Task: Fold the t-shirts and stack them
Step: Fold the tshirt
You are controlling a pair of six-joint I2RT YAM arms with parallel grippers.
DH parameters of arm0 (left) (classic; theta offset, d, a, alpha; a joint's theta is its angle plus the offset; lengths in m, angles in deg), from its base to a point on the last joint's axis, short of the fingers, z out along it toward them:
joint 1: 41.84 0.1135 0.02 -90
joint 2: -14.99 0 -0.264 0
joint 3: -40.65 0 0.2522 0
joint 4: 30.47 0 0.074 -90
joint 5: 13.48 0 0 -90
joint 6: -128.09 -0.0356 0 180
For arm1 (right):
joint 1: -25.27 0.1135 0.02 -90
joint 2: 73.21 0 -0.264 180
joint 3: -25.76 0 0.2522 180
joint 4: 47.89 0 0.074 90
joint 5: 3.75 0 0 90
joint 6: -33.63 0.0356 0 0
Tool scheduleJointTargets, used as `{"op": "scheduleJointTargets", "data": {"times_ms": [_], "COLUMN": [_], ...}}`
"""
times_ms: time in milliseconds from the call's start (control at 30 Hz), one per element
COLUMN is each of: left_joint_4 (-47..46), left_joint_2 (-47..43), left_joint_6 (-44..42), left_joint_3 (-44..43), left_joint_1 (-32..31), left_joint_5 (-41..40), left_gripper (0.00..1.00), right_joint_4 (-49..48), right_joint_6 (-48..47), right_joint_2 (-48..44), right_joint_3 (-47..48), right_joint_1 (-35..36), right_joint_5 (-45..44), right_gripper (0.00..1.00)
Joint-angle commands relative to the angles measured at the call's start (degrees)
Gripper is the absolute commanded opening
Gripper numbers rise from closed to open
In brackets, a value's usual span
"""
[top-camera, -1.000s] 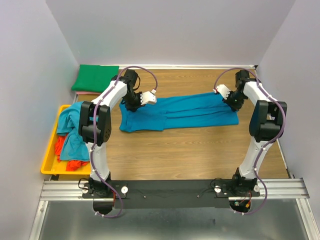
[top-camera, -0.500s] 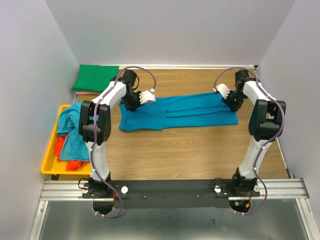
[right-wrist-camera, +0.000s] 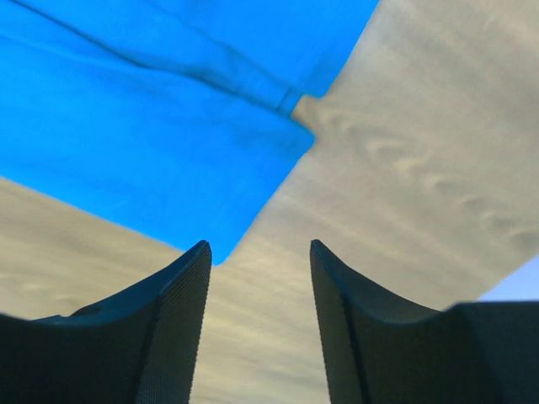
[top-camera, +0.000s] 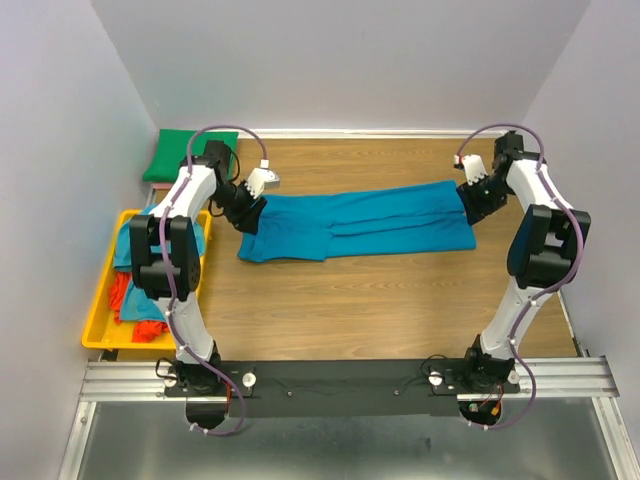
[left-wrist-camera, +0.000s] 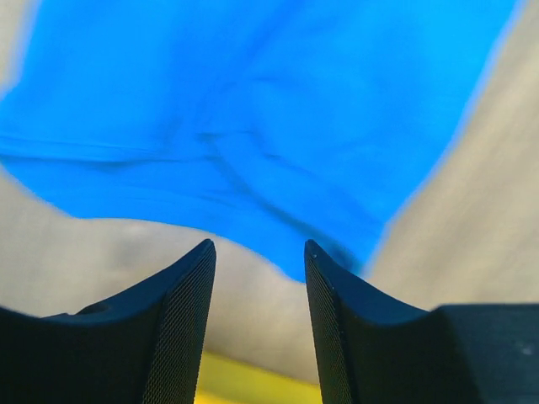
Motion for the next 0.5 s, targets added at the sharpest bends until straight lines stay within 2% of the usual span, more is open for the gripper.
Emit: {"op": "scheduleJointTargets", "data": {"times_ms": [0, 167, 267, 467], "left_joint_4": [-3.31, -10.61, -13.42, -17.47], "left_joint_2": [-5.22, -6.55, -5.32, -1.89], "left_joint_6": [11.05, 16.95, 18.18, 18.8], "left_joint_3": [8.24, 15.01, 18.35, 20.73], "left_joint_1": [-0.88, -0.36, 0.87, 2.54], "left_joint_5": [9.46, 6.92, 3.85, -0.99], "left_gripper": [0.53, 0.43, 0.37, 0.32], "right_joint_4": [5.54, 7.57, 6.6, -0.78], "right_joint_6": [9.83, 11.34, 11.34, 12.74], "right_joint_2": [-1.94, -0.89, 1.3, 3.77], "right_joint_3": [-0.23, -2.16, -4.18, -9.27], "right_joint_1": [-1.11, -1.11, -1.11, -1.11], "right_joint_5": [7.79, 13.15, 12.29, 7.54], "right_gripper": [0.56, 0.44, 0.39, 0.37]}}
